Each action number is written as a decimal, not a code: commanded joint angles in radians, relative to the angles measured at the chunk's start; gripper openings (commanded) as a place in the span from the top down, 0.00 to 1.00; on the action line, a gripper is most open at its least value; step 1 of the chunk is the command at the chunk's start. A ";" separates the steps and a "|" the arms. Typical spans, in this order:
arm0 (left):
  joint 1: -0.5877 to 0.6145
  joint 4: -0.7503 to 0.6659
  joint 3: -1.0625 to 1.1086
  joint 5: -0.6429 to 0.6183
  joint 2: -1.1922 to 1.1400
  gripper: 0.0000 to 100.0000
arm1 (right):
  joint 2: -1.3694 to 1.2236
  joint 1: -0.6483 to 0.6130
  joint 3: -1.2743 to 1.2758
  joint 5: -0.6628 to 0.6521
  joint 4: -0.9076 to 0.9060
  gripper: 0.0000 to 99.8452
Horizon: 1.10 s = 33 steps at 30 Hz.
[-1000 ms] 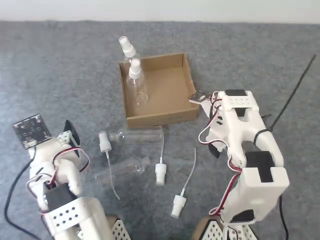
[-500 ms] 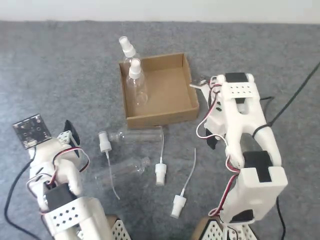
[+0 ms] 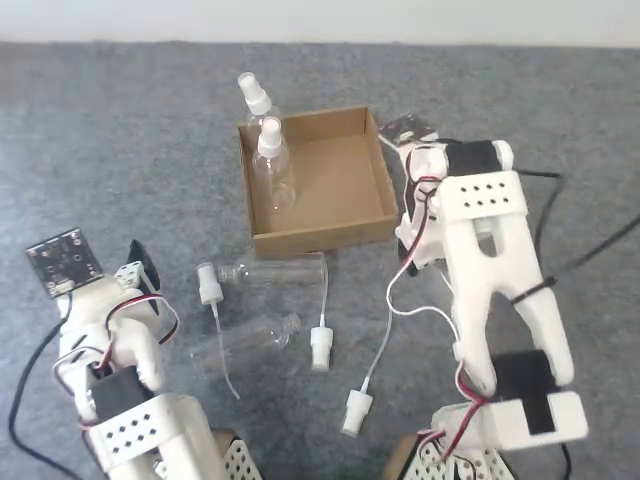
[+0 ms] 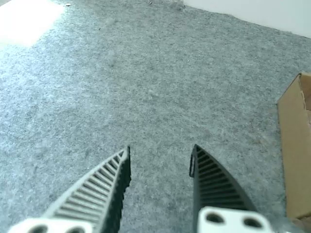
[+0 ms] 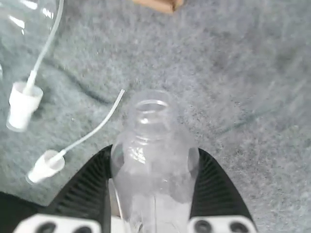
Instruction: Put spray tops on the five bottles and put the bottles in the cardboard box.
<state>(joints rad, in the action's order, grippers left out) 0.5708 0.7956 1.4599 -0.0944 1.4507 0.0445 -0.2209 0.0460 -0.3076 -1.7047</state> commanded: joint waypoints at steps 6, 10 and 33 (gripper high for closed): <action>-0.009 -0.035 -0.010 0.000 0.014 0.81 | 0.275 -0.008 0.123 0.048 0.074 0.96; -0.054 -0.031 -0.008 0.005 0.014 0.81 | 0.378 -0.004 0.235 0.048 0.159 0.96; -0.315 0.201 -0.209 0.115 0.008 0.74 | 0.578 0.269 0.517 0.224 0.476 0.96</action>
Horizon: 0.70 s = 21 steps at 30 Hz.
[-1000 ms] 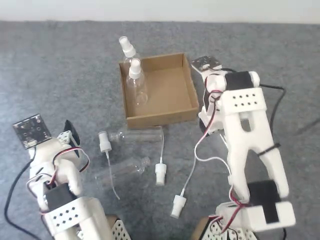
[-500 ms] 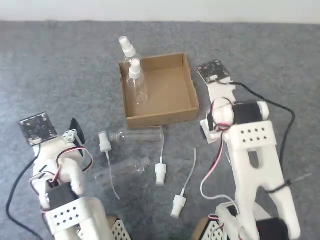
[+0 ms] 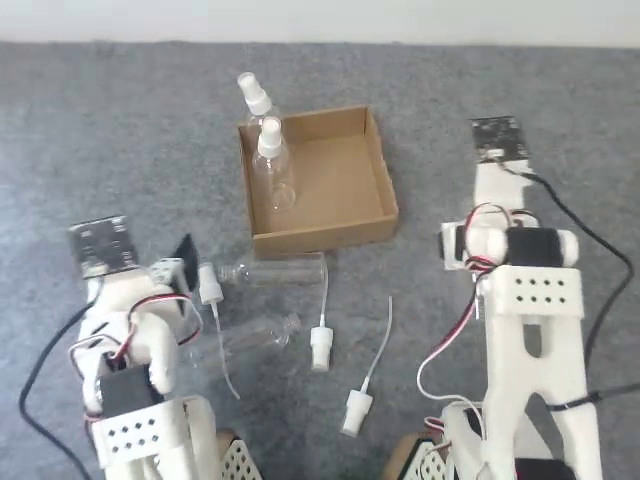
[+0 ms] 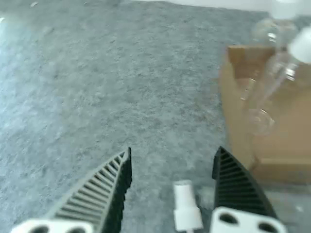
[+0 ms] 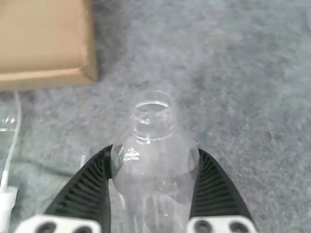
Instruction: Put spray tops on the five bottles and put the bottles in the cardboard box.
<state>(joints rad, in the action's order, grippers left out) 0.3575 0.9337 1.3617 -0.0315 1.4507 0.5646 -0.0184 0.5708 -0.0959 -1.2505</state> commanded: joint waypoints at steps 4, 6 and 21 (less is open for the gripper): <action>-0.219 0.092 -0.128 0.123 0.006 0.74 | 0.048 0.117 -0.006 0.032 0.044 0.96; -0.278 0.109 -0.128 0.153 0.006 0.74 | 0.047 0.130 -0.006 0.066 0.051 0.96; -0.652 0.322 -0.191 0.235 -0.008 0.77 | 0.048 0.131 0.055 0.075 0.134 0.96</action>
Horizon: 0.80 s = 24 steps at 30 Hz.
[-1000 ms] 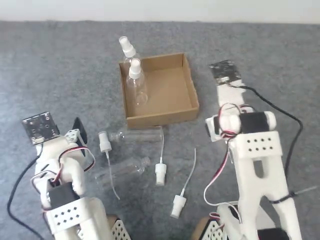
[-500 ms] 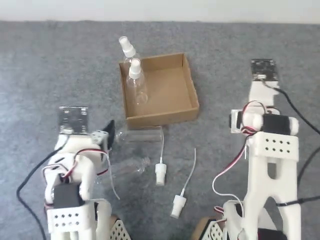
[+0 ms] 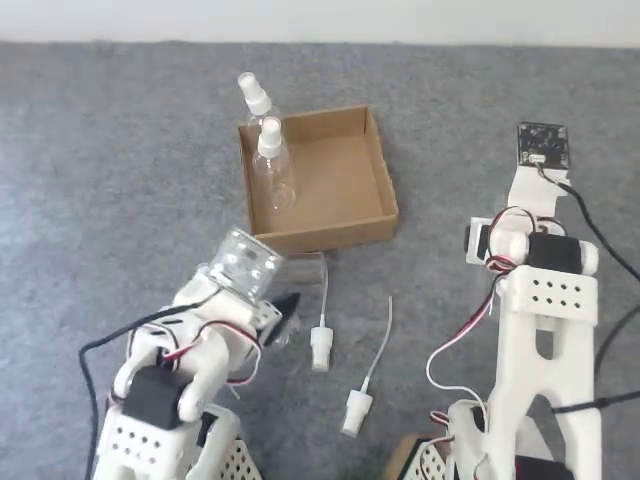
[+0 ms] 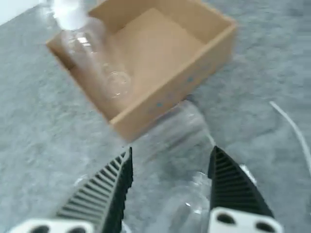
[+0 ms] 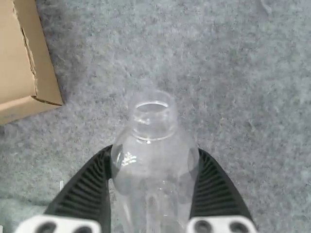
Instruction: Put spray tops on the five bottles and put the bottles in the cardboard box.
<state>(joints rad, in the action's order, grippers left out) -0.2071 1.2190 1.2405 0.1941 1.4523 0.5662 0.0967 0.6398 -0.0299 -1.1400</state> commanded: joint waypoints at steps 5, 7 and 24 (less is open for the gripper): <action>-0.195 0.006 -0.074 0.006 -0.183 0.77 | 0.047 0.018 -0.014 0.009 0.025 0.96; -0.239 -0.011 -0.081 0.005 -0.278 0.77 | 0.047 0.018 -0.014 0.009 0.025 0.96; -0.324 -0.163 -0.119 -0.195 -0.706 0.77 | 0.047 0.018 -0.012 0.009 0.025 0.96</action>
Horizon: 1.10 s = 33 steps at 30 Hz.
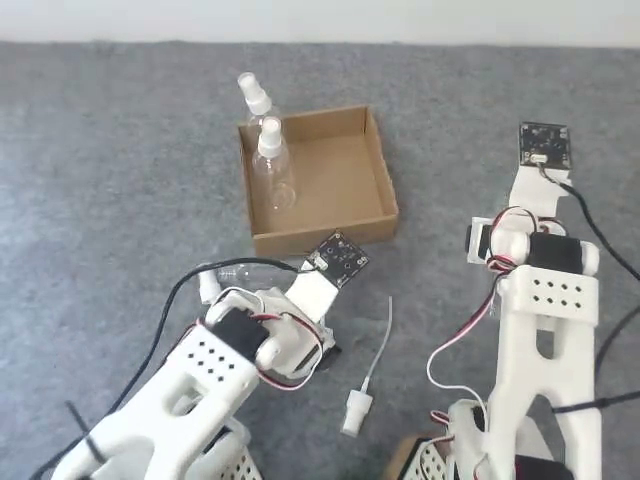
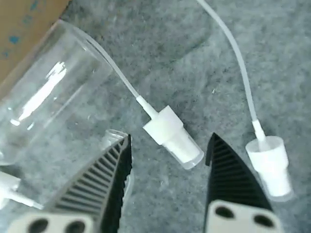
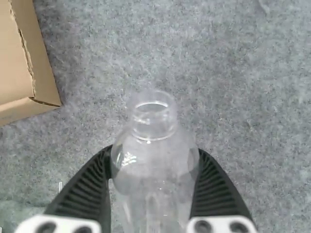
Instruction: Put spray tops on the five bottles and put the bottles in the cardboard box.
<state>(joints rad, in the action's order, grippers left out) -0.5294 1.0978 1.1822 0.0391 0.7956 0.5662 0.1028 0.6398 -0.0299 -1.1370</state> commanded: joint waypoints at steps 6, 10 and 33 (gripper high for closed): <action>-0.002 -0.091 -0.062 -0.043 -0.169 0.78 | 0.047 0.012 -0.012 0.009 0.022 0.96; -0.006 -0.118 -0.077 -0.041 -0.245 0.82 | 0.047 0.012 -0.012 0.009 0.022 0.96; -0.002 0.078 -0.397 0.035 -0.649 0.88 | 0.047 0.012 -0.012 0.009 0.018 0.96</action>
<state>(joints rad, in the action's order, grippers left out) -0.5340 1.1377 0.8769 0.0453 0.2002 0.5662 0.1028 0.6398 -0.0299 -1.1370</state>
